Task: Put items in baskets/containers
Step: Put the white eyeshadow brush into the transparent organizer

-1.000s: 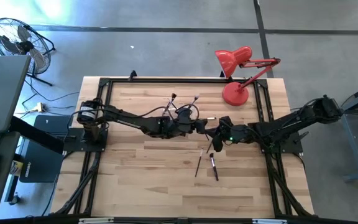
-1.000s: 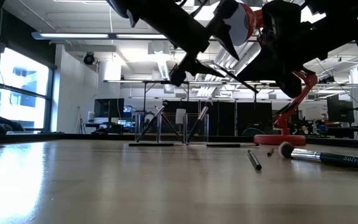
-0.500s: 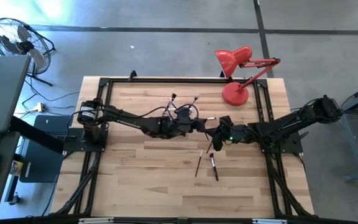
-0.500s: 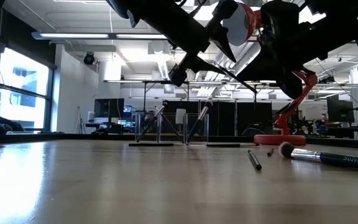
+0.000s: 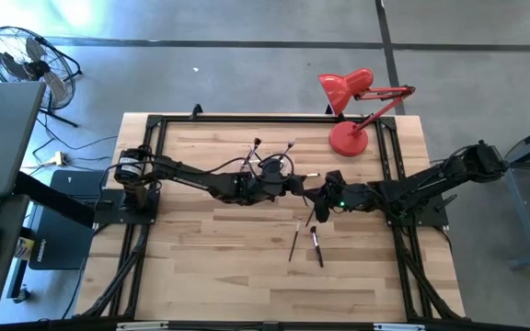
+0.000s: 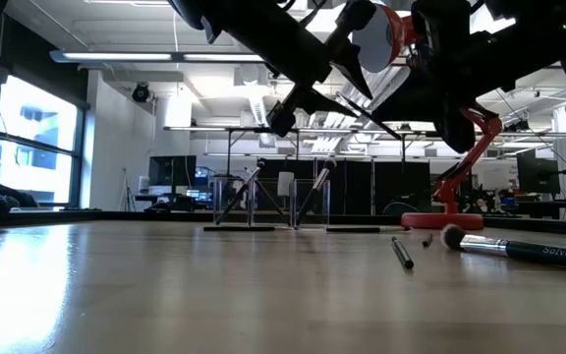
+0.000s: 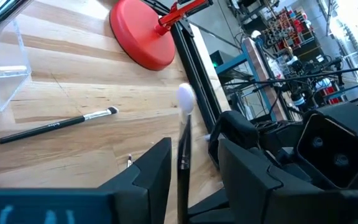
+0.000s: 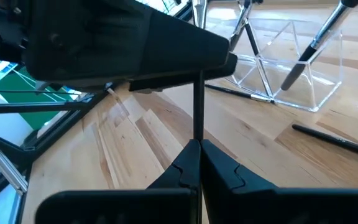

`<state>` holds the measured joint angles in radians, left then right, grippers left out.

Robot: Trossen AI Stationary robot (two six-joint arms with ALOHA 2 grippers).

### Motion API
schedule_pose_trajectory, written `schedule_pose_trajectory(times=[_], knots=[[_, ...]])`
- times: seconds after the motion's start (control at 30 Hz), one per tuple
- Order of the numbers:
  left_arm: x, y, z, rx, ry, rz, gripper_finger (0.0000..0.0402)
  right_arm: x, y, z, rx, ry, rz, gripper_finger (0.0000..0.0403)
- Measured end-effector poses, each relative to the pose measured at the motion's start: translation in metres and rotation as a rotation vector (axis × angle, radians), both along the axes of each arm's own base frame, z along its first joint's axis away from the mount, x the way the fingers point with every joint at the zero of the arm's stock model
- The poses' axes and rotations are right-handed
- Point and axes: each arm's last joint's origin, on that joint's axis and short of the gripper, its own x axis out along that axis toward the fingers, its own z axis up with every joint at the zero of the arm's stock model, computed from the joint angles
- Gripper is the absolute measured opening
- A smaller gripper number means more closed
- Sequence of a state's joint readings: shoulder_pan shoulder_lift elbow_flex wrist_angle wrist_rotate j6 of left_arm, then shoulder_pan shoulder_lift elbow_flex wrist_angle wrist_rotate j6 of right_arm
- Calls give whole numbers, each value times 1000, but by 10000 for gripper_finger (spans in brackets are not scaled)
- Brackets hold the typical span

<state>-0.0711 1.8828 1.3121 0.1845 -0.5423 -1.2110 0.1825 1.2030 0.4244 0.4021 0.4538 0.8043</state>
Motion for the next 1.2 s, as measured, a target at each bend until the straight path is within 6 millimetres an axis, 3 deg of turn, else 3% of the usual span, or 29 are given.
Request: schedule_pose_trajectory(times=[0.37, 0.67, 0.87, 1.2], knots=[[2, -1, -7, -25, 9, -3, 123, 1, 0, 3, -13, -24, 7, 0], [2, -1, -6, 10, 27, -31, 11, 1, 0, 2, -11, -20, 14, 0], [2, -1, -7, 97, 78, -88, 17, 1, 1, 1, -12, -9, 25, 8], [3, 9, -7, 339, 216, -227, 15, -4, 1, -9, -14, 115, 76, 72]])
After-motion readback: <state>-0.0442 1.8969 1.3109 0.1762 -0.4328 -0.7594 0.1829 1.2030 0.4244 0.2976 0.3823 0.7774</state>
